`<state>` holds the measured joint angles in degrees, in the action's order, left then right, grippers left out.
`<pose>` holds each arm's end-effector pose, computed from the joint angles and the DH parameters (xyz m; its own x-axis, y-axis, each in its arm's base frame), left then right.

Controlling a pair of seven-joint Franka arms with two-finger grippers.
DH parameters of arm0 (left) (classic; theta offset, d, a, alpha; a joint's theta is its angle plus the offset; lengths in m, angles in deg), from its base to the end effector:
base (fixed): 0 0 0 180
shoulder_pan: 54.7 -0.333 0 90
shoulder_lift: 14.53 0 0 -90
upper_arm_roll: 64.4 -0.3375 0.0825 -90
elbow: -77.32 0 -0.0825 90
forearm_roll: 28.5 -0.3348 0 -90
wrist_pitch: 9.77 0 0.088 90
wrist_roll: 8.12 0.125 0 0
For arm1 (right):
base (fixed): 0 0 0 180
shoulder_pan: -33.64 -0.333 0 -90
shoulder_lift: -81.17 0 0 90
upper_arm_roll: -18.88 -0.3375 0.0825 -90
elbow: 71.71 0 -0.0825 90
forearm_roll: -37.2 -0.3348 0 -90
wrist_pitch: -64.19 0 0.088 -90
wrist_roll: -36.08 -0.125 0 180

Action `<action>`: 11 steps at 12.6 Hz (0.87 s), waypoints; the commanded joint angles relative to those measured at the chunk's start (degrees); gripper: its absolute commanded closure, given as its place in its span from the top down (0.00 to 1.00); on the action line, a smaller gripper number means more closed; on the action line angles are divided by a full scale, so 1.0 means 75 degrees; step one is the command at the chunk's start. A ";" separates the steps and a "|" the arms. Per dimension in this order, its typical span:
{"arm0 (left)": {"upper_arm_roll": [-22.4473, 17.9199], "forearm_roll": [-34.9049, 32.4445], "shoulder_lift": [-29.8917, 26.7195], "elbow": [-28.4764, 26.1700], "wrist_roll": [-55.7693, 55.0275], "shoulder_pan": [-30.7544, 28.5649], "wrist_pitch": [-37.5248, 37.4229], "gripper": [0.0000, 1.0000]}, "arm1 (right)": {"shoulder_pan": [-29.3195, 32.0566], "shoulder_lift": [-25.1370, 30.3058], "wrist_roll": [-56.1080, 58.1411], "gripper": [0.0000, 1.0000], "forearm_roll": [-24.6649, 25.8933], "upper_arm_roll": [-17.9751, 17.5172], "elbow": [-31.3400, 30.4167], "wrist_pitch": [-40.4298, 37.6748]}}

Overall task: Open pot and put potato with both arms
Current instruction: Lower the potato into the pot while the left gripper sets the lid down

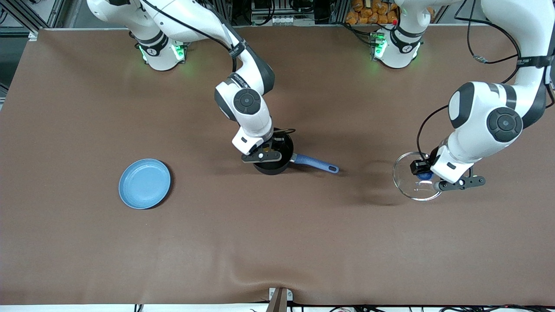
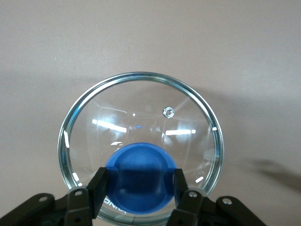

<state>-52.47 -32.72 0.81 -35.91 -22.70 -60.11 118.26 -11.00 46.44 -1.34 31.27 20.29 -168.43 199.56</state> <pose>0.5661 -0.0553 0.3696 0.9948 0.1021 -0.0018 0.1021 -0.9948 -0.0037 0.4791 0.4570 0.2851 0.9993 0.0344 0.0144 0.0356 -0.9952 -0.0909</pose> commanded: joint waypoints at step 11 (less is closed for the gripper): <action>0.0085 0.0129 0.0884 -0.0818 0.0643 -0.0426 0.1726 0.39 | -0.0340 -0.0771 -0.0647 0.00 0.0274 0.0081 0.0017 0.0970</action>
<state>-52.43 -32.72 6.96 -43.32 -19.09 -62.65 130.72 -12.45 41.84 -4.14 31.93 20.38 -168.43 205.36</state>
